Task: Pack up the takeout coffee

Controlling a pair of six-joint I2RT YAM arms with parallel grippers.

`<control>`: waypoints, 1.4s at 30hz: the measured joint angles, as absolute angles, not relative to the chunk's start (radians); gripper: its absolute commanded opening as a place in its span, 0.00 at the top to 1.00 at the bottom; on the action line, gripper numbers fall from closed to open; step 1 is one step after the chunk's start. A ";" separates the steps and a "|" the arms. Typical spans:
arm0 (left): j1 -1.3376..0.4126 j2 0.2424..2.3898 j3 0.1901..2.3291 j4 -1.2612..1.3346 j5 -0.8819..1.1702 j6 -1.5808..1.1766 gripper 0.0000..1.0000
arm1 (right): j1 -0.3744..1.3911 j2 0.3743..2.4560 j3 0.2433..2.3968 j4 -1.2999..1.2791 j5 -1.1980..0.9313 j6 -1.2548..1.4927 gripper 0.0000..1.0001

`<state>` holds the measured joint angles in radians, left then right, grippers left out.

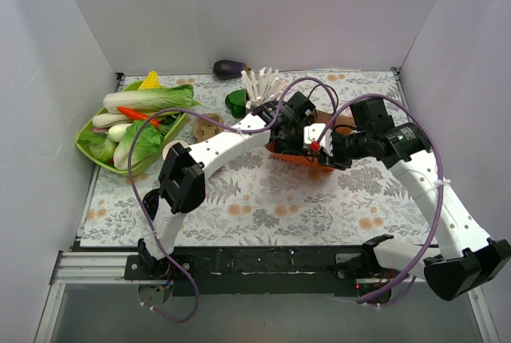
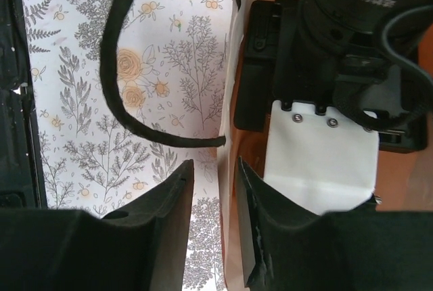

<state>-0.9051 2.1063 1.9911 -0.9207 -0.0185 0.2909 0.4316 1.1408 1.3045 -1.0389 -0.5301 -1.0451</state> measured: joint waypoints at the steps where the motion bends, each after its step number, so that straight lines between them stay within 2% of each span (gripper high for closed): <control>1: -0.905 2.106 1.991 -0.922 -0.019 0.291 1.00 | 0.437 1.144 1.299 -1.038 -0.530 -1.049 0.68; 6: -0.905 2.106 1.995 -0.934 -0.019 0.291 1.00 | 0.456 1.160 1.293 -1.040 -0.528 -1.055 0.91; 9: -0.905 2.106 1.999 -0.943 -0.018 0.290 1.00 | 0.461 1.168 1.294 -1.044 -0.535 -1.054 0.99; 26: -0.915 2.117 2.075 -1.183 0.068 0.254 1.00 | 0.461 1.199 1.430 -1.137 -0.609 -0.952 0.99; 29: -0.923 2.113 2.070 -1.199 0.072 0.255 1.00 | 0.462 1.189 1.418 -1.144 -0.616 -0.940 0.88; 30: -0.927 2.111 2.068 -1.204 0.072 0.255 1.00 | 0.462 1.182 1.411 -1.147 -0.617 -0.936 0.75; 32: -0.934 2.111 2.067 -1.215 0.074 0.257 1.00 | 0.462 1.170 1.407 -1.155 -0.616 -0.921 0.67; 33: -0.938 2.111 2.067 -1.222 0.072 0.257 1.00 | 0.462 1.163 1.407 -1.152 -0.612 -0.916 0.59; 36: -0.944 2.111 2.067 -1.234 0.067 0.255 1.00 | 0.466 1.133 1.408 -1.161 -0.598 -0.905 0.50; 42: -0.959 2.110 2.067 -1.266 0.055 0.258 1.00 | 0.467 1.105 1.501 -1.164 -0.535 -0.897 0.45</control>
<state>-0.9588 2.1101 2.0674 -1.2659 0.0551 0.2584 0.4667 1.1049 1.5013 -1.1637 -0.5350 -0.8970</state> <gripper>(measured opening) 0.676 0.537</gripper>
